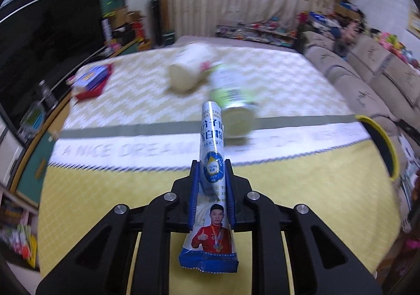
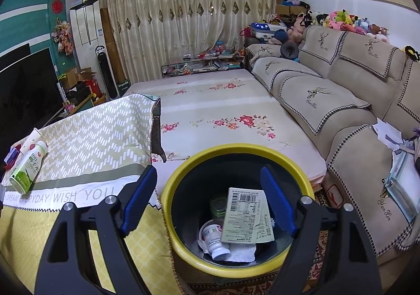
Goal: Collect trash
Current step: 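Carry the tube over the bin with the left tool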
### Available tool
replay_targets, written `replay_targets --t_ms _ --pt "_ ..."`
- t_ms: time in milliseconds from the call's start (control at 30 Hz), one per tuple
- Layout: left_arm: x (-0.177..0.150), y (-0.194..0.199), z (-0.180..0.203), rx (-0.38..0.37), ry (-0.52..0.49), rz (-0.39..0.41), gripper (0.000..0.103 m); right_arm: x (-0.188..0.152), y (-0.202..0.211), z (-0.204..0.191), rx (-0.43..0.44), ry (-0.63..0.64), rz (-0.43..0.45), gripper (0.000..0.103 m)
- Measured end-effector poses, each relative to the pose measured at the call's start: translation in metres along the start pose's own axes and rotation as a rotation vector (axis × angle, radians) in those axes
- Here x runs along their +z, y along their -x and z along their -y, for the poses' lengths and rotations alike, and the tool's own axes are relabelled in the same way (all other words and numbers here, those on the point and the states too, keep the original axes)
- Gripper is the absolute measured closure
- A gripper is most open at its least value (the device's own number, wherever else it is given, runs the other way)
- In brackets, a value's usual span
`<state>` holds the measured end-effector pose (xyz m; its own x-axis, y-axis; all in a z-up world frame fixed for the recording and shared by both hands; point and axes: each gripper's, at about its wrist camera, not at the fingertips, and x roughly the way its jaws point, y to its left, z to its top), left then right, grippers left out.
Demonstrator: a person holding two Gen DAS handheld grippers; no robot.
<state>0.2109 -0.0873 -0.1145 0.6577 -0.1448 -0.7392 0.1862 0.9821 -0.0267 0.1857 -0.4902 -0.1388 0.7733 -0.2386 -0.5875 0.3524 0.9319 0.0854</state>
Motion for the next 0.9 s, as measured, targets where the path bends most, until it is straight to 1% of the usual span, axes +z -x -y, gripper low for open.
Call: replay_targets --t_ms 167,233,333,433,467,533,567,633,767,900 --pt "0.016 0.008 0.059 -0.118 -0.099 0.028 0.085 -0.003 0.005 0.014 -0.015 -0.006 0.008 0.026" --pt "0.026 0.008 0.087 -0.182 -0.145 0.028 0.085 -0.004 0.009 0.024 -0.026 -0.015 0.016 0.026" --pt "0.043 0.007 0.136 -0.298 -0.227 0.032 0.084 -0.004 0.015 0.042 -0.047 -0.036 0.03 0.026" --pt "0.057 0.002 0.181 -0.355 -0.302 0.046 0.084 -0.005 0.02 0.059 -0.06 -0.064 0.04 0.026" --pt "0.063 -0.002 0.198 -0.393 -0.319 0.038 0.084 -0.006 0.021 0.065 -0.064 -0.073 0.043 0.026" --pt "0.069 -0.01 0.223 -0.443 -0.339 0.012 0.084 -0.007 0.025 0.074 -0.068 -0.088 0.047 0.026" --pt "0.072 -0.016 0.242 -0.463 -0.357 0.001 0.084 -0.008 0.026 0.079 -0.072 -0.095 0.049 0.026" --pt "0.075 -0.023 0.264 -0.478 -0.383 -0.004 0.084 -0.01 0.029 0.086 -0.076 -0.105 0.052 0.026" --pt "0.079 -0.049 0.311 -0.519 -0.42 -0.034 0.084 -0.011 0.03 0.099 -0.085 -0.126 0.053 0.026" --pt "0.083 -0.077 0.349 -0.519 -0.439 -0.047 0.084 -0.012 0.027 0.109 -0.098 -0.14 0.043 0.026"
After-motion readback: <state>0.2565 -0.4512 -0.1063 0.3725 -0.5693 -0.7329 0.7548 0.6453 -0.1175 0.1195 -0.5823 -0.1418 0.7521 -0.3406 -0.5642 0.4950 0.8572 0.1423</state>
